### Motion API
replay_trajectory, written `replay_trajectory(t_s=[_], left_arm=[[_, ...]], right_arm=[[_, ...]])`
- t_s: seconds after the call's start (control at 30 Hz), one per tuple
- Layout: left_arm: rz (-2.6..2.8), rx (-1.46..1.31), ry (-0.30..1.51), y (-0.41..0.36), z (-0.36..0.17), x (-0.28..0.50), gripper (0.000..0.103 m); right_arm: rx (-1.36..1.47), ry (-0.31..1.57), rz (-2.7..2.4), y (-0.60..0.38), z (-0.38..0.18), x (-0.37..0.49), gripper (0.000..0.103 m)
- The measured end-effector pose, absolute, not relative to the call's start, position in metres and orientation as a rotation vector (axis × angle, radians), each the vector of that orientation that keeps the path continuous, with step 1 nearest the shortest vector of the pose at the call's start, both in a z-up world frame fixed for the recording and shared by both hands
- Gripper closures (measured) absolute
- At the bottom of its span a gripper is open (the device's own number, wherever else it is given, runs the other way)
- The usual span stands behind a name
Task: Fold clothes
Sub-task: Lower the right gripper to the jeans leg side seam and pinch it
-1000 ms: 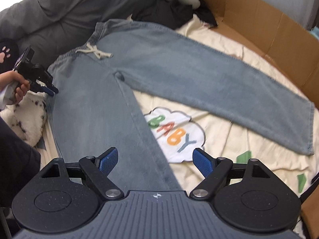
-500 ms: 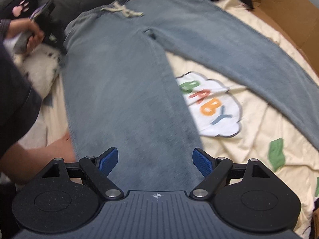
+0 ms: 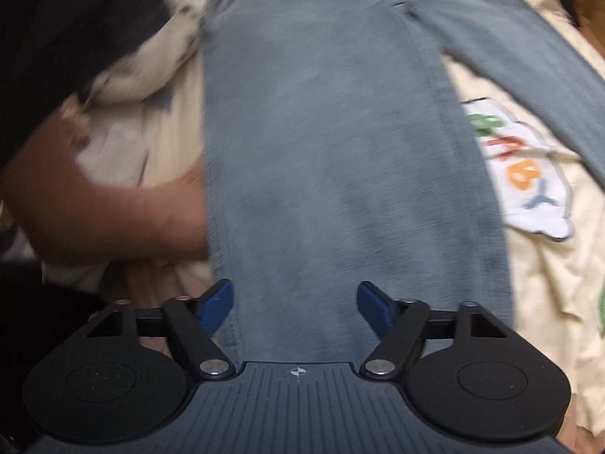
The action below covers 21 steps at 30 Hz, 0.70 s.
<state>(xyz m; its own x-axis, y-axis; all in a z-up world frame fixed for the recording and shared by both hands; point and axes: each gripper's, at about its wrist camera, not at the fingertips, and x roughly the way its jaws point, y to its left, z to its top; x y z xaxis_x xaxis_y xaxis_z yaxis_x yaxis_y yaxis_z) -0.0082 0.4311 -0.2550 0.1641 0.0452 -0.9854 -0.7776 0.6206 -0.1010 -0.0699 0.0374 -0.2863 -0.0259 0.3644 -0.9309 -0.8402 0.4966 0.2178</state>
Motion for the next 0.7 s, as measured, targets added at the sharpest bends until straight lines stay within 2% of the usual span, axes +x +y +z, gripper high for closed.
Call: replay_trajectory(t_s=[0.37, 0.7], left_arm=[[0.675, -0.696, 1.240, 0.432, -0.222, -0.036, 0.066], [0.678, -0.717, 1.239, 0.432, -0.221, -0.052, 0.062]], right_arm=[[-0.567, 1.212, 0.951, 0.056, -0.314, -0.115, 0.039], [-0.645, 1.164, 0.961, 0.069, -0.326, -0.145, 0.039]])
